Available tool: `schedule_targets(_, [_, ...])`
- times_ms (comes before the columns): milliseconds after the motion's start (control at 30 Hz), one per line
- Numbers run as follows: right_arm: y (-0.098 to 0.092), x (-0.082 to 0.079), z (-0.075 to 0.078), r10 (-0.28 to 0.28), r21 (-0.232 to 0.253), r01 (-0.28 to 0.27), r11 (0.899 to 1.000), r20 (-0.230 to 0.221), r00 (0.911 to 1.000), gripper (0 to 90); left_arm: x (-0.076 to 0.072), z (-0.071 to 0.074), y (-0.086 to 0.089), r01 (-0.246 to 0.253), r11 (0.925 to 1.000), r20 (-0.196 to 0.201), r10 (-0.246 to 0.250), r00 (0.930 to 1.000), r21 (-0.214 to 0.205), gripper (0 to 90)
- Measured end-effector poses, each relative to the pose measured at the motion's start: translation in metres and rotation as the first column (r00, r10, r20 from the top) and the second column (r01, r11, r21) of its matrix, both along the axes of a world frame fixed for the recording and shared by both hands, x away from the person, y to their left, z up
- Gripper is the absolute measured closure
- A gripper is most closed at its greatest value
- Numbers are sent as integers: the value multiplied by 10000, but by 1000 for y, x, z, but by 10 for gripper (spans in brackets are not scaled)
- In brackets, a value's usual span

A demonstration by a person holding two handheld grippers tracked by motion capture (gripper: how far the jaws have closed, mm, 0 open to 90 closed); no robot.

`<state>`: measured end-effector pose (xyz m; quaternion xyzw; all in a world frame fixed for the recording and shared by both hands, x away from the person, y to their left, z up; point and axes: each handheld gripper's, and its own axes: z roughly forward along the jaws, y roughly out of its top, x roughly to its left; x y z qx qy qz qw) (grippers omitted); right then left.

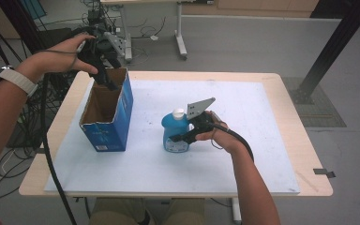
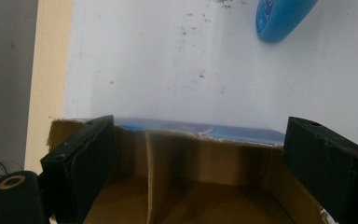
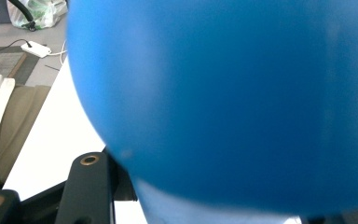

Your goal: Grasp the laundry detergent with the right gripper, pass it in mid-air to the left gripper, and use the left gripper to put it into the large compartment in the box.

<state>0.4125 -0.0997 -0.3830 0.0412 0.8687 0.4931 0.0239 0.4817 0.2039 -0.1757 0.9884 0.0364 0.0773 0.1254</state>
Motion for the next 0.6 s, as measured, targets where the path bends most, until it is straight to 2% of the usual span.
schedule_targets(600, [0,0,-1,47,28,-47,10000,-32,10000,421,-1,0,0,26,10000,7,-26,10000,28,109])
